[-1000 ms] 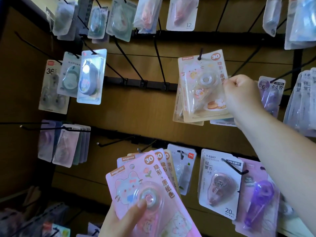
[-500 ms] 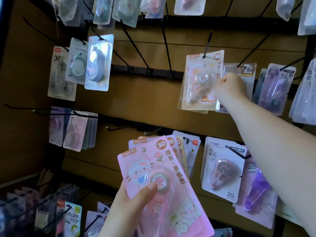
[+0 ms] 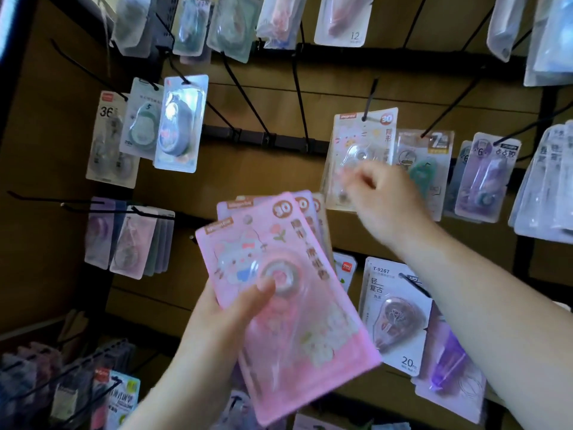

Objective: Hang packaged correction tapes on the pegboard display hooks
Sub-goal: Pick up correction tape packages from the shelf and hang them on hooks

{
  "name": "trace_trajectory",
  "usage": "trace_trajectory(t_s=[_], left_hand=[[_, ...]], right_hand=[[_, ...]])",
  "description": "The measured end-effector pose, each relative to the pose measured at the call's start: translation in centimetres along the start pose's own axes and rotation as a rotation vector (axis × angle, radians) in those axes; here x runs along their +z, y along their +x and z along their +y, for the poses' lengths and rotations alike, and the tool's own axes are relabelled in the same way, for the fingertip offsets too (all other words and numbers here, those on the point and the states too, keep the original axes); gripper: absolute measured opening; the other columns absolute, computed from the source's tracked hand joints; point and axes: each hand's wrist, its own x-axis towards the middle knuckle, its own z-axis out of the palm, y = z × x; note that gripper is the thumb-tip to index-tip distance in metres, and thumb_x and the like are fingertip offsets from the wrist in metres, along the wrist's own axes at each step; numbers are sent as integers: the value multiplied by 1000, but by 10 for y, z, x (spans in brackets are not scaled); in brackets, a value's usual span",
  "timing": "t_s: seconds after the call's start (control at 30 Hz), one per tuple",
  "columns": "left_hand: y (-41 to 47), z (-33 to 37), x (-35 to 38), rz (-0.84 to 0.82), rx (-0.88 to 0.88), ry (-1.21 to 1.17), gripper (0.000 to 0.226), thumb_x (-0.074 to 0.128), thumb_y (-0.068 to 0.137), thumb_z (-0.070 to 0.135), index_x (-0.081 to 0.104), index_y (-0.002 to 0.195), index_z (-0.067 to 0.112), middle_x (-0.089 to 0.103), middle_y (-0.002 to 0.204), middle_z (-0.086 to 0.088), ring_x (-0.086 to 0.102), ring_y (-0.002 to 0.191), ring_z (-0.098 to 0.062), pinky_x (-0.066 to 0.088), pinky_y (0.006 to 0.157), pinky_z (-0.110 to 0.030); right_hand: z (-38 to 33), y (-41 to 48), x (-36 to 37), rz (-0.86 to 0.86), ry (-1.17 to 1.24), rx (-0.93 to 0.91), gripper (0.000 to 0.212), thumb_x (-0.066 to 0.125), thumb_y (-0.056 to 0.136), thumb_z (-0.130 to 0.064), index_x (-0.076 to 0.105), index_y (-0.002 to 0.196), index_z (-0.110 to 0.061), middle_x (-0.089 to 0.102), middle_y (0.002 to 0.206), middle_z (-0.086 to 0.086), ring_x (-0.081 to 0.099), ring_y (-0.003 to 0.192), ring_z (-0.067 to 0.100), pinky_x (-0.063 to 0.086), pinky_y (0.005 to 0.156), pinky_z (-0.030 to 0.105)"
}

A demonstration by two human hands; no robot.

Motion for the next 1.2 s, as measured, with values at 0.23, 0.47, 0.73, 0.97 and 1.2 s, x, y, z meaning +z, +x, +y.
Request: trace_trajectory(t_s=[0.23,0.47,0.73,0.97,1.2], left_hand=[[17,8,6,-60,2,-121,62,66,61,30,50,120,21,67,86,-6,67,49,-10,45,35,-15],[22,-8,3,-43,24,-203,69,83,40,40,58,104,32,74,90,5,71,77,-4,57,56,-18],[17,-12,-3,-31,57,-177,61,76,58,8,58,114,25,75,97,2,72,85,-15,56,56,-21],[15,-15,-12,-72,21,-135,57,66,57,21,57,112,30,74,99,-1,71,89,-23,60,67,-35],[20,-17,-12,-72,-18,-91,56,75,57,22,56,110,30,74,97,-1,72,87,-22,60,70,-39]], right_hand=[[-16,-36,-4,-643,54,50,20,68,74,-41,52,67,-31,60,70,-15,57,64,-3,45,54,9],[-1,-32,9,-278,180,113,22,52,89,-24,49,68,-21,55,72,3,50,66,14,39,58,25],[8,-15,-4,26,259,151,20,45,93,-26,47,74,-25,58,75,-5,55,66,7,43,46,11],[26,15,-27,345,181,183,8,44,94,-26,48,91,-19,55,82,-1,52,71,13,42,56,22],[35,22,-37,395,137,218,20,41,95,-29,51,109,-18,52,93,-1,44,61,-2,33,29,5]])
